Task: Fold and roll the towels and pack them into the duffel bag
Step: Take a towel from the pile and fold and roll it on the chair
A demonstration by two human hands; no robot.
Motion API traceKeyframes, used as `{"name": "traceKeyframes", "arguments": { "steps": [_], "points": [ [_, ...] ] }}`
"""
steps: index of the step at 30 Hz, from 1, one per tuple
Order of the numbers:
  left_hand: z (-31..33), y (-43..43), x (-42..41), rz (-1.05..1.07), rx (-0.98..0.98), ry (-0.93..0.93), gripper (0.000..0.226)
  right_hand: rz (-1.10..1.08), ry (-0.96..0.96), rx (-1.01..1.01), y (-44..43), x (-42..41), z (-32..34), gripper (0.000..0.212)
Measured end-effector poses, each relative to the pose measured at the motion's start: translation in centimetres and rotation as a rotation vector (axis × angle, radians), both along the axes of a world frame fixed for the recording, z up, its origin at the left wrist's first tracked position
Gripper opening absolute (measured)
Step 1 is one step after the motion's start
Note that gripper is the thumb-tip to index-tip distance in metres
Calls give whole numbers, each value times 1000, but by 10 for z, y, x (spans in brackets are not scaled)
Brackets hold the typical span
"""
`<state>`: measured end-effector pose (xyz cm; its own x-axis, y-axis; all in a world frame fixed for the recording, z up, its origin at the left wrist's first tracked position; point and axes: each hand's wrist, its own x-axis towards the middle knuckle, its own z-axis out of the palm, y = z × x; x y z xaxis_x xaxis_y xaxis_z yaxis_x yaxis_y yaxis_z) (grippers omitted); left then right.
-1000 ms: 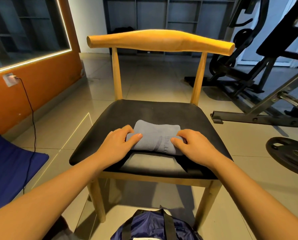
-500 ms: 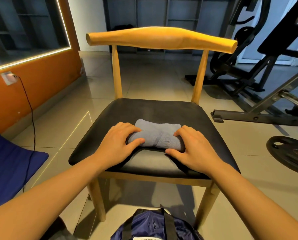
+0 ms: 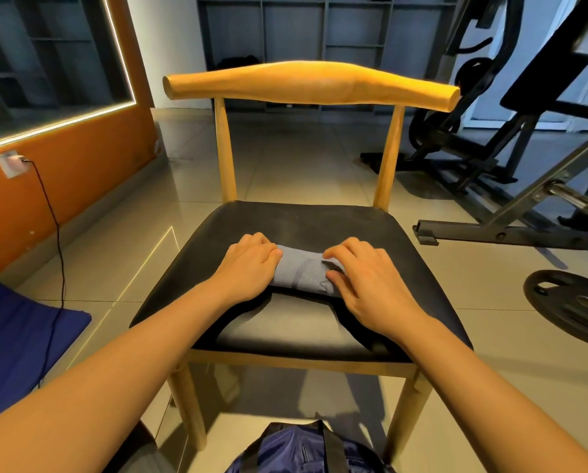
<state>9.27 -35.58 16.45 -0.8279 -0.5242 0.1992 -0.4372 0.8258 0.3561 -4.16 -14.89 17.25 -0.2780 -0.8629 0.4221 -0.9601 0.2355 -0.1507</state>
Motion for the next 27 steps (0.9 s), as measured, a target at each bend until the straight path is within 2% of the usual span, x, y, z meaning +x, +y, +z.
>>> {"name": "traceKeyframes", "arguments": {
  "steps": [3, 6, 8, 11, 13, 17, 20, 24, 27],
  "points": [
    [0, -3, -10, 19, -43, 48, 28, 34, -60, -20, -6, -1, -2, 19],
    [-1, 2, -7, -44, -101, 318, 23, -8, -143, -39, -10, -11, -5, 24],
    [-1, 6, 1, -141, -174, 417, 25, -35, -182, -39, -15, -16, -8, 25],
    [-5, 7, 9, -252, -238, 344, 38, -78, -262, -37, -21, -20, -6, 27],
    [-6, 4, 7, -253, -204, 304, 41, -96, -286, -37, -23, -21, -3, 27],
    [-5, -3, -13, -207, -91, 253, 35, -37, -206, -73, -18, -19, 0, 26],
    [-6, -8, -28, -164, -26, 179, 32, -6, -130, -42, -16, -25, -1, 35],
    [2, -11, -38, -168, 122, 60, 34, -78, -291, -57, -28, -39, -7, 32],
    [14, -15, -40, -203, 133, -76, 36, -111, -377, -3, -36, -45, -10, 31]
  ]
}}
